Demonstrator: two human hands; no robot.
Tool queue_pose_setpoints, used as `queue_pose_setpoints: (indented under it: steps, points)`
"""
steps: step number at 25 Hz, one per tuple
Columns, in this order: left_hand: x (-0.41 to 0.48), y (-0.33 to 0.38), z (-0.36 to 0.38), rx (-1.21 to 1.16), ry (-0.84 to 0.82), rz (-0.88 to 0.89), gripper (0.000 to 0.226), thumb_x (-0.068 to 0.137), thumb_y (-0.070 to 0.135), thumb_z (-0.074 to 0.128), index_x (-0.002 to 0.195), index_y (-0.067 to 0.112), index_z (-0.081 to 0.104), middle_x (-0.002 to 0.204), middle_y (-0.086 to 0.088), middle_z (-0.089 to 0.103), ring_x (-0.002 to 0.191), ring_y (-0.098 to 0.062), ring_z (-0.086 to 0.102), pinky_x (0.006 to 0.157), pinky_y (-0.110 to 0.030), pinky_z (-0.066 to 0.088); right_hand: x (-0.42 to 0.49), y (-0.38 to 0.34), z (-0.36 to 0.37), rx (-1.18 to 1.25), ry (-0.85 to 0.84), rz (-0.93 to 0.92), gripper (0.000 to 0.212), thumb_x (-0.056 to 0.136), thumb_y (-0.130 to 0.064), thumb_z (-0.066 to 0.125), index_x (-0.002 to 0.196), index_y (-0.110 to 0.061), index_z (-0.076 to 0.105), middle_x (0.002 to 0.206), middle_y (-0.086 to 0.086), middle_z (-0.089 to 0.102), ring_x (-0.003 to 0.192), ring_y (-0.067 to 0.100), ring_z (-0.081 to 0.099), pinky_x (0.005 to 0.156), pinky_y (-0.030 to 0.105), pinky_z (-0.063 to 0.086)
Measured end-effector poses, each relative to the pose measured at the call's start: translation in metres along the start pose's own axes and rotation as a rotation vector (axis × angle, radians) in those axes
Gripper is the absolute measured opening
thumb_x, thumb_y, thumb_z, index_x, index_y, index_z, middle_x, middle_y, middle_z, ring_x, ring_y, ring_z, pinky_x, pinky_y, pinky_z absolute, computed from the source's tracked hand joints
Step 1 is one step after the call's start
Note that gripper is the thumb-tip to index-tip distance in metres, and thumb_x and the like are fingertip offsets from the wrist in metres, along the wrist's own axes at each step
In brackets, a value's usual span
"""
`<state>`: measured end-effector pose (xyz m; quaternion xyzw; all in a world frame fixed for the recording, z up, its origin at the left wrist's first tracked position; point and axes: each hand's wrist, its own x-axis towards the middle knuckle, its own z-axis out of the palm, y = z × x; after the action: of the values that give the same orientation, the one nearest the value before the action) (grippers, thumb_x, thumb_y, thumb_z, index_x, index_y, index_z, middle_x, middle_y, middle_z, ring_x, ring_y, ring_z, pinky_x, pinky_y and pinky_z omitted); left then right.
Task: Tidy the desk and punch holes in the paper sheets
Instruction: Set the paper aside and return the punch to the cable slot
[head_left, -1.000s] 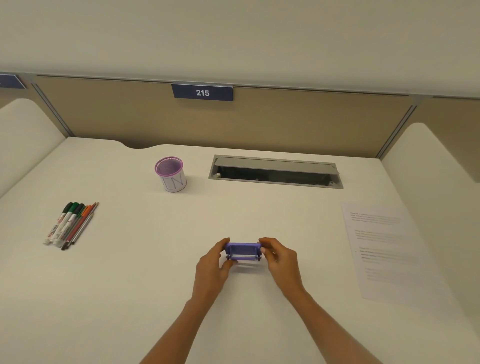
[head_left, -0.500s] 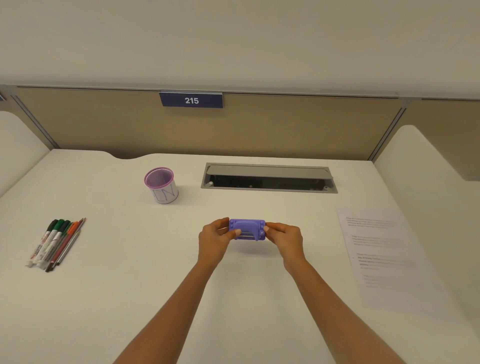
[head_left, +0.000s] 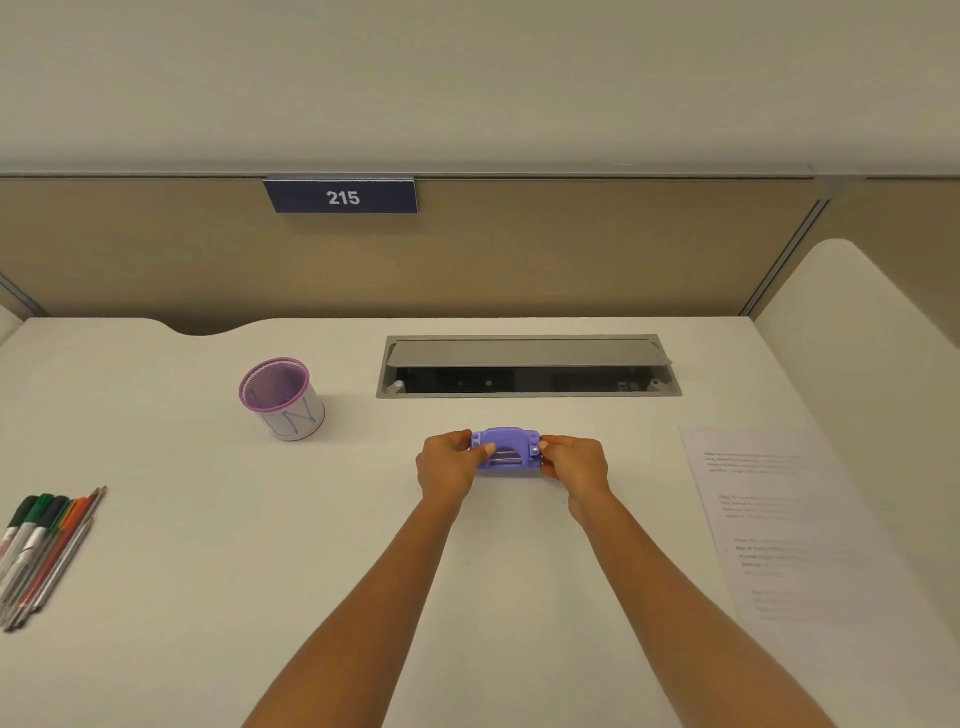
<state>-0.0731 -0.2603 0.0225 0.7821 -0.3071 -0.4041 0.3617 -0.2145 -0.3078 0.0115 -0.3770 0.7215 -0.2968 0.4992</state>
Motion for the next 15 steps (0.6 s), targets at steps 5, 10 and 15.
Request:
queue_pose_setpoints:
  steps: [5,10,15]
  points:
    - [0.038,0.017,0.018,0.047,0.023,0.008,0.048,0.085,0.030,0.069,0.125,0.004,0.061,0.124,-0.015,0.066,0.109,-0.030,0.062,0.097,-0.034,0.046,0.034,-0.019,0.009,-0.074,0.029,0.022,0.021,0.093,-0.017,0.059,0.074,-0.006,0.059,0.083,0.012,0.057,0.071,0.019,0.052,0.070,0.029,0.042]
    - [0.056,0.026,0.029,0.100,0.035,0.077,0.041,0.086,0.031,0.067,0.117,0.004,0.067,0.115,-0.016,0.070,0.100,-0.028,0.065,0.086,-0.028,0.043,0.057,-0.024,0.010,-0.143,0.013,0.006,0.025,0.092,-0.014,0.059,0.069,-0.007,0.056,0.083,0.013,0.057,0.065,0.018,0.050,0.054,0.024,0.038]
    - [0.060,0.026,0.036,0.140,0.011,0.117,0.038,0.087,0.029,0.067,0.118,0.007,0.067,0.114,-0.015,0.070,0.102,-0.028,0.065,0.089,-0.029,0.045,0.068,-0.022,0.006,-0.208,0.038,-0.014,0.014,0.094,-0.017,0.058,0.086,-0.005,0.057,0.086,0.012,0.058,0.078,0.021,0.053,0.069,0.028,0.042]
